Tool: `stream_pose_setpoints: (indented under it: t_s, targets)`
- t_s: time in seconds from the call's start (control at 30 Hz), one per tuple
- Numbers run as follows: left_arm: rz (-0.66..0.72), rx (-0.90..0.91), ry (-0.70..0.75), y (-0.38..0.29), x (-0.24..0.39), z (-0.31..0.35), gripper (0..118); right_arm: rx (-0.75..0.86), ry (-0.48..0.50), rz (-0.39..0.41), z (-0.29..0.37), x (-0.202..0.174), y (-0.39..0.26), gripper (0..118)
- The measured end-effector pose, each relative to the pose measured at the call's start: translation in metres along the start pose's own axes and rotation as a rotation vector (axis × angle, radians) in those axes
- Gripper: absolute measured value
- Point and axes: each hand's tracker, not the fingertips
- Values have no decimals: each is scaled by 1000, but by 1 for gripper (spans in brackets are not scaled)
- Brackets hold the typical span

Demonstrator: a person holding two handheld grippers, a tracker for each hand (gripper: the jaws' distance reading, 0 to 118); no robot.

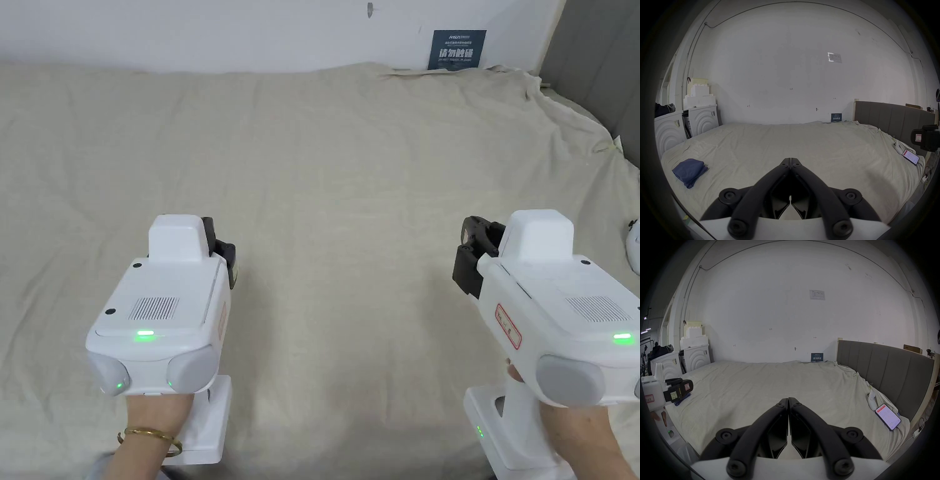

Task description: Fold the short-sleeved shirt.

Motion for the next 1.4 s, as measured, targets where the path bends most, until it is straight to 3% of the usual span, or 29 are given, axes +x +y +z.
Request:
stream_pose_setpoints:
  t_s: [1.4]
  targets:
    - [-18,5,-7,0,7,1,0,7,1,10,-1,-2,0,0]
